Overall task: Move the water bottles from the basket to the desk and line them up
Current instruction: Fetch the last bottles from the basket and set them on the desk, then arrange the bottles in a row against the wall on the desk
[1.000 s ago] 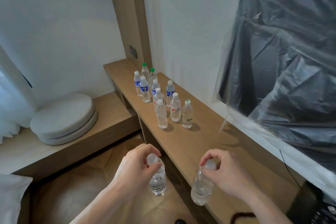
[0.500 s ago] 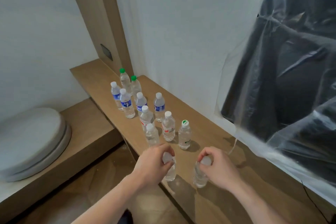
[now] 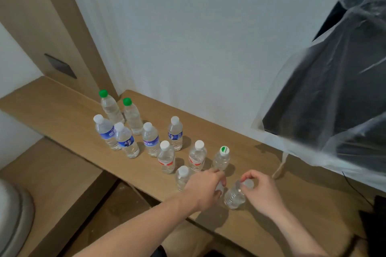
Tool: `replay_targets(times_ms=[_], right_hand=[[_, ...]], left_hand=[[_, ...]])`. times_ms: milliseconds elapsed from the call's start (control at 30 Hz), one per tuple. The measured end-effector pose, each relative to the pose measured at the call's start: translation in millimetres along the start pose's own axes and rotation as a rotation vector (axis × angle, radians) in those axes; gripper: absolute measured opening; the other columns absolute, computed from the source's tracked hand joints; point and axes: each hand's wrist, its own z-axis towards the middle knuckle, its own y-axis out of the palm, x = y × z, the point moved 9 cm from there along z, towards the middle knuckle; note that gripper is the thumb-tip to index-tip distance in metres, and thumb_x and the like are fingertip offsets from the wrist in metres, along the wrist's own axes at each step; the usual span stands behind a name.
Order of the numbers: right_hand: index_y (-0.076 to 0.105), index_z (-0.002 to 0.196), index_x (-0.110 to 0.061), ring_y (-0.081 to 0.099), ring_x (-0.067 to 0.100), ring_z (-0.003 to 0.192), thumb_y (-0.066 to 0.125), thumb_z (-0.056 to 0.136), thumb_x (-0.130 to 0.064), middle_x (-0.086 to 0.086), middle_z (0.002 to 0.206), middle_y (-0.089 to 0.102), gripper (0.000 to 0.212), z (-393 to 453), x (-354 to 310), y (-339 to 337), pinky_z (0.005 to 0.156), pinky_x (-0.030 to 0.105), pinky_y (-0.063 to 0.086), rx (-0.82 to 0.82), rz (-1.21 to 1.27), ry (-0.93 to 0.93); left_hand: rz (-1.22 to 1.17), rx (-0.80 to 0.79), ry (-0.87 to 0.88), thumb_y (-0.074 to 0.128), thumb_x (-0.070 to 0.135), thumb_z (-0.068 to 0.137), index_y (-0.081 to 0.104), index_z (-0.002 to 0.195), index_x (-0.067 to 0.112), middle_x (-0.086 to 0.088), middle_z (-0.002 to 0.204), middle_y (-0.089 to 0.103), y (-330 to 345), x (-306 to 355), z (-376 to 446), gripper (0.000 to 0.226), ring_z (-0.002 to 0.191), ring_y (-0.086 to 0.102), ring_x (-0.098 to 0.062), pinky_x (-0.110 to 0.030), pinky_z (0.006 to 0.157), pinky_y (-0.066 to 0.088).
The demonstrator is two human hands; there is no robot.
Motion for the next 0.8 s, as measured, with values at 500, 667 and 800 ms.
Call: replay_targets(times_ms=[500,667,800], right_hand=[[0.056,0.125,-0.051,0.055,0.01,0.13,0.074,0.092,-0.039,-0.016,0.139,0.06,0.04,-11.7,-8.9,1.5,0.113,0.034,0.044,-0.19,-0.184,0.076],[0.055,0.126,-0.055,0.068,0.002,0.091,0.074,0.093,-0.044,-0.026,0.131,0.063,0.04,-9.6,-67.6,-28.7,0.099,0.035,0.055,-0.122,-0.144,-0.037],[0.052,0.119,-0.061,0.06,-0.002,0.048,0.069,0.098,-0.041,-0.016,0.09,0.069,0.034,-15.1,-141.5,-28.4,0.055,0.017,0.048,-0.147,-0.041,-0.169]], left_hand=[[0.011,-0.003,0.107,0.066,0.032,0.099,0.053,0.145,0.029,0.009,0.142,0.052,-49.9,-12.7,-24.5,0.047,0.119,0.062,-0.022,-0.041,0.095,0.054],[-0.239,0.219,-0.02,0.066,0.042,0.098,0.06,0.13,0.041,0.023,0.125,0.057,-128.6,-68.6,-79.6,0.032,0.104,0.063,0.0,-0.031,0.08,0.06],[-0.271,0.441,-0.153,0.072,0.038,0.096,0.065,0.124,0.042,0.026,0.117,0.061,-201.0,-131.4,-126.8,0.029,0.103,0.066,-0.001,-0.026,0.074,0.059]])
